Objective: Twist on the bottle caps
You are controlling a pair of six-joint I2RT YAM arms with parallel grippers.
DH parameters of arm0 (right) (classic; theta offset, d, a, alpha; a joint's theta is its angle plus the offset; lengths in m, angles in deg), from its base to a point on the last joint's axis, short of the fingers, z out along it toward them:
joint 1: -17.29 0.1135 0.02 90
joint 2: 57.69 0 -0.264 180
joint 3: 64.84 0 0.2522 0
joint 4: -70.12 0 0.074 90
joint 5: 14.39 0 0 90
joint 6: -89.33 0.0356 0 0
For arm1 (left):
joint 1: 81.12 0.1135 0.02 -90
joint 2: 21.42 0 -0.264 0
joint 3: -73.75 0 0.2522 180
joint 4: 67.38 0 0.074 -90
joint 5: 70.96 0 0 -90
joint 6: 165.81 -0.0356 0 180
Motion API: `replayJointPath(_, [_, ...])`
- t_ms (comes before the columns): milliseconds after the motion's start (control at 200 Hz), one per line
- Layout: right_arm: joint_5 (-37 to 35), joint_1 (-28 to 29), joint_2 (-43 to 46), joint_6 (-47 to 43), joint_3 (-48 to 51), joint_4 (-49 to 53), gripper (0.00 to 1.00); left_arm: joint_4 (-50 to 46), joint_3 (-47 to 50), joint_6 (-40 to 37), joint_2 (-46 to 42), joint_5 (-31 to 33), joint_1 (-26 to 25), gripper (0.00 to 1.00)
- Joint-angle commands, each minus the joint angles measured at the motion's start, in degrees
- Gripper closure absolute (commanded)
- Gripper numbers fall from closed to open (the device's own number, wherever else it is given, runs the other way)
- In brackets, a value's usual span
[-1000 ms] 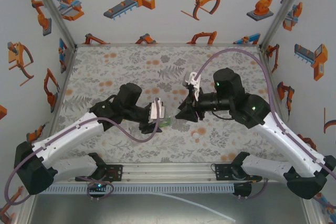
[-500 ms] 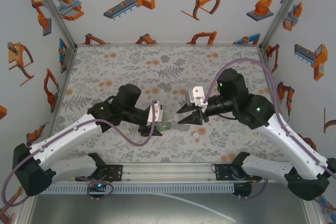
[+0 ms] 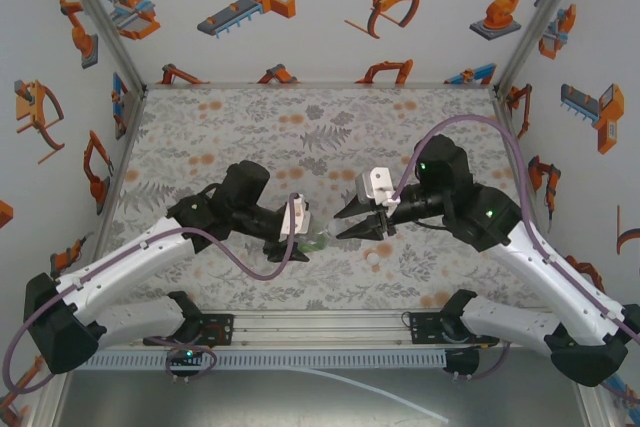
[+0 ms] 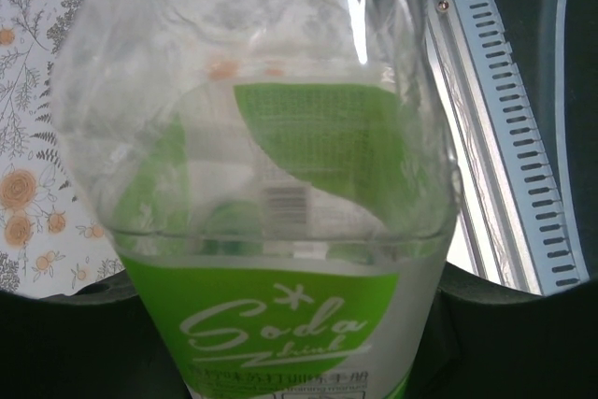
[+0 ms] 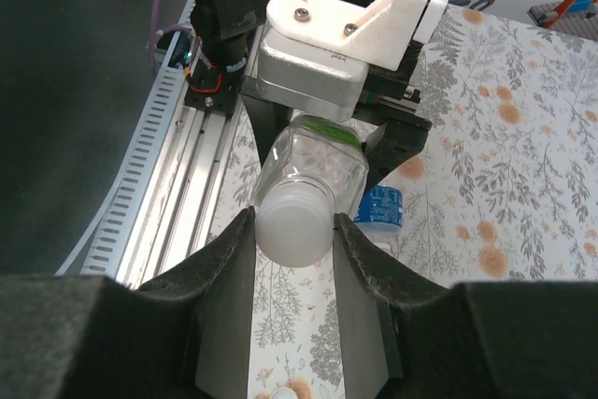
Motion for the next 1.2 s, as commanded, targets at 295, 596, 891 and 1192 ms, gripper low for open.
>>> replayJointPath(295, [-2.3,1.9,0.9,15.0,6.5,-9.9,1.00,6.5,-0.5,2.2,-2.2,-0.3,-0.6,1.00])
replayJointPath(596, [-31.2,3.5,4.2,58.7,12.9,-15.6,1.00,13.6,1.9,6.5,-1.9,8.5,-0.6,1.00])
replayJointPath(891, [-42.6,4.1,-3.1,100.3,2.1,10.5,1.00,16.1,1.3,7.9,0.1,12.1,-0.6,1.00])
replayJointPath(1192, [-44.5,4.8,-4.2,103.3,2.0,4.6,0.74,14.9,-0.3,6.3,2.2,10.9,-0.6,1.00])
